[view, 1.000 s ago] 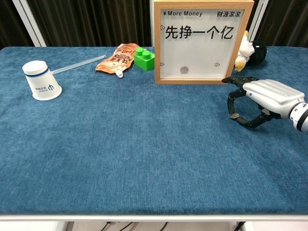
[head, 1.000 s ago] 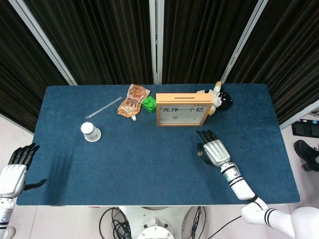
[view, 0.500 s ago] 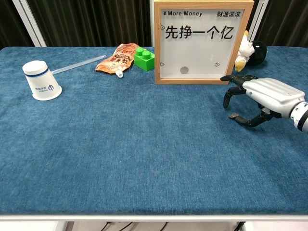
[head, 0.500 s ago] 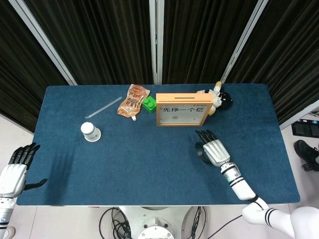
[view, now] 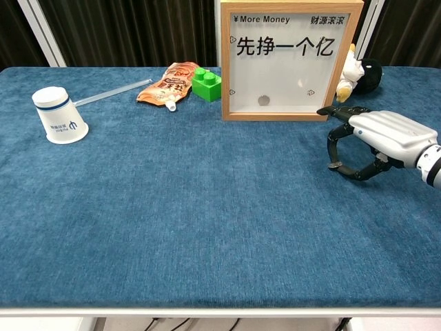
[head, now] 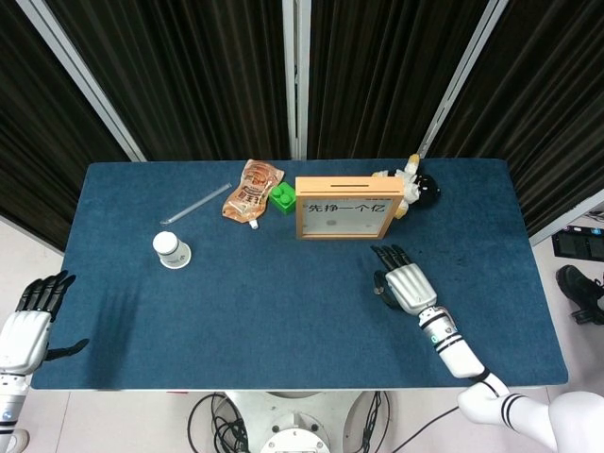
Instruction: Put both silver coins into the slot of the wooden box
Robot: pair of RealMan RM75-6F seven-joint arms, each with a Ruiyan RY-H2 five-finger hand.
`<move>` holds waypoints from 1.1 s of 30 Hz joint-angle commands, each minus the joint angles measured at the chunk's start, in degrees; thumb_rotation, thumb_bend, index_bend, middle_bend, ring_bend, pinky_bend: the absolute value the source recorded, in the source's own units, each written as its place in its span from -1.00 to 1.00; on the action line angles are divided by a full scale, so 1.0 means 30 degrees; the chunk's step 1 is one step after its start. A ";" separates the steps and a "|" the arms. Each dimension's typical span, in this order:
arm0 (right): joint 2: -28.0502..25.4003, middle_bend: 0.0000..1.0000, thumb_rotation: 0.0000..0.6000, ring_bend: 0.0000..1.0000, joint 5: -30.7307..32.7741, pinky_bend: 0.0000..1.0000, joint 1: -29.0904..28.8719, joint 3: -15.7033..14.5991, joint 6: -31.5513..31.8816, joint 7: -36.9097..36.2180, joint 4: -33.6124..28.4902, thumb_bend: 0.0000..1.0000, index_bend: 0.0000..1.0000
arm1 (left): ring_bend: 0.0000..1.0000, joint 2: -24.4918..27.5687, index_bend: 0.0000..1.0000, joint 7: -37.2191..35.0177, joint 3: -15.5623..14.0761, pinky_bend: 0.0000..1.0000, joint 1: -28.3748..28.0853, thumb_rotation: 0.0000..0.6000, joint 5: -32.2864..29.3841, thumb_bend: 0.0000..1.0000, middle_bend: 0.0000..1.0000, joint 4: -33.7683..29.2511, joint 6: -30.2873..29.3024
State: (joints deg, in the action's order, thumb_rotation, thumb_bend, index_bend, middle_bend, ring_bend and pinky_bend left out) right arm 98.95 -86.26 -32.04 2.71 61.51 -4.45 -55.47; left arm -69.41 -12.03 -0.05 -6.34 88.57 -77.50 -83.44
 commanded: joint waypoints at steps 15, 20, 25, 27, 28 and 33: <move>-0.0008 -0.93 1.00 -1.00 0.0044 -1.00 0.0040 0.0192 0.0381 -0.0168 -0.0135 -0.24 0.24 | -1.00 -0.0085 -0.94 0.0082 0.0051 -1.00 0.0037 1.00 -0.0106 -1.00 -0.99 0.0109 -0.0037; -0.0975 -0.92 1.00 -1.00 -0.0411 -1.00 0.0552 0.0094 0.1747 -0.0353 -0.1510 -0.24 0.25 | -1.00 -0.0071 -0.94 0.0181 -0.0004 -1.00 0.0080 1.00 -0.0022 -1.00 -0.99 -0.0025 -0.0114; -0.2999 -0.92 1.00 -1.00 -0.1277 -1.00 0.1341 0.0033 0.4006 -0.0455 -0.4575 -0.24 0.27 | -1.00 -0.0028 -0.94 0.0377 -0.0053 -1.00 0.0085 1.00 0.0204 -1.00 -0.99 -0.0269 -0.0288; -0.4077 -0.91 1.00 -1.00 -0.1641 -1.00 0.1646 0.0103 0.4930 -0.0515 -0.6399 -0.25 0.28 | -1.00 -0.0006 -0.94 0.0446 -0.0086 -1.00 0.0101 1.00 0.0324 -1.00 -0.99 -0.0382 -0.0396; -0.4570 -0.90 1.00 -1.00 -0.1740 -1.00 0.1754 0.0152 0.5221 -0.0629 -0.7295 -0.25 0.29 | -1.00 0.0005 -0.94 0.0479 -0.0098 -1.00 0.0111 1.00 0.0375 -1.00 -0.99 -0.0425 -0.0448; -0.6880 -0.88 1.00 -1.00 -0.2199 -1.00 0.2017 0.0900 0.6518 -0.0059 -1.1639 -0.25 0.31 | -1.00 0.0092 -0.94 0.0559 -0.0167 -1.00 0.0167 1.00 0.0649 -1.00 -0.99 -0.0651 -0.0730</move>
State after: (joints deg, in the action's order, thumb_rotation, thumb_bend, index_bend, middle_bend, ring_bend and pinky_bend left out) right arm 83.81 -91.16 -27.17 3.75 77.21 -5.71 -82.24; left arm -69.18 -10.40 -0.51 -5.86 90.43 -79.38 -85.55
